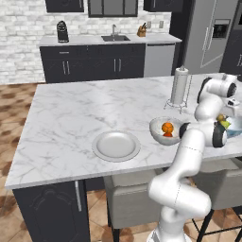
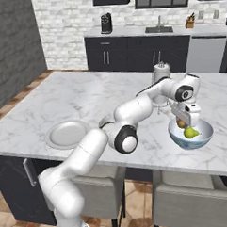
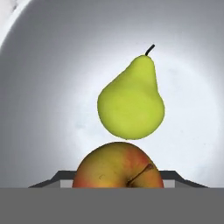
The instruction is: Take the fruits from the plate on the dining counter and place two fruits in each bowl.
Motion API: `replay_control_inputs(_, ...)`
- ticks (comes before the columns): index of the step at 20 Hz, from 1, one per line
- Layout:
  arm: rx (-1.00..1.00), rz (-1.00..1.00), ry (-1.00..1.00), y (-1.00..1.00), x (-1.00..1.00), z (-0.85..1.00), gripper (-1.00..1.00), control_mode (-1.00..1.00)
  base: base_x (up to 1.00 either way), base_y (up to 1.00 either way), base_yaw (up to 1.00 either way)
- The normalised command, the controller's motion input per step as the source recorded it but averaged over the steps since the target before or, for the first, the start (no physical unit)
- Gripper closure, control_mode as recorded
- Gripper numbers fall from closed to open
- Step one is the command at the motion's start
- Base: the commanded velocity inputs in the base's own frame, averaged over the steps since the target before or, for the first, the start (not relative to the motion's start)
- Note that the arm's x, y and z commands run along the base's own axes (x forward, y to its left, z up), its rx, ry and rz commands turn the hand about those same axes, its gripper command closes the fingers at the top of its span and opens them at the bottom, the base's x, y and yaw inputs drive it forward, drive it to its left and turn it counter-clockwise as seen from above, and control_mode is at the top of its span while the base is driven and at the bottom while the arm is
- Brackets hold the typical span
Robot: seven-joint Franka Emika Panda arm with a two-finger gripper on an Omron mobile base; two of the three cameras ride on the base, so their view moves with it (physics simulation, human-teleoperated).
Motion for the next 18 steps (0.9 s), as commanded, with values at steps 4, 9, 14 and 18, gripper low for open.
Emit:
replay_control_inputs(4, -0.05, -0.11, 0.00, 0.14, 0.05, -0.31, 1.00, -1.00, 0.00, 0.00, 0.00)
replay_control_inputs(9, -0.01, -0.10, 0.00, 0.00, 0.13, -0.08, 1.00, -1.00, 0.00, 0.00, 0.00)
replay_control_inputs(14, 0.00, -0.09, 0.00, 0.00, 0.08, -0.08, 1.00, -1.00, 0.00, 0.00, 0.00)
replay_control_inputs(18, 0.00, -0.04, 0.00, -0.06, 0.00, 0.04, -1.00, -1.00, 0.00, 0.00, 0.00)
